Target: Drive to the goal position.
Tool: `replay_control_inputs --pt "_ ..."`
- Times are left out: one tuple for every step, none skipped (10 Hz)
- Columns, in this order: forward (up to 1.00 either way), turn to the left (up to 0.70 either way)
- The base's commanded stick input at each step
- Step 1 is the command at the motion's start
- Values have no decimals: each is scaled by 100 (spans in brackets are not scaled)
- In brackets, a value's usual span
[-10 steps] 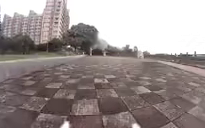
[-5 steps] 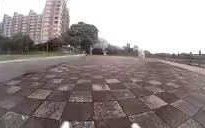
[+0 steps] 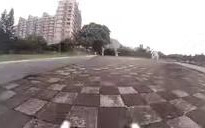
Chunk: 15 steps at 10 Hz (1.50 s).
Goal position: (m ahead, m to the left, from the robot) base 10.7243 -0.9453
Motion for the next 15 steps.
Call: replay_control_inputs --pt "100 0" --pt "100 0" --pt "100 0" --pt "100 0" --pt "100 0" --pt "100 0" --pt "100 -10" --pt "100 -27" --pt "100 -37" --pt "100 -23" --pt "100 0" --pt "100 0" --pt "100 0" --pt "100 0" --pt "100 0"
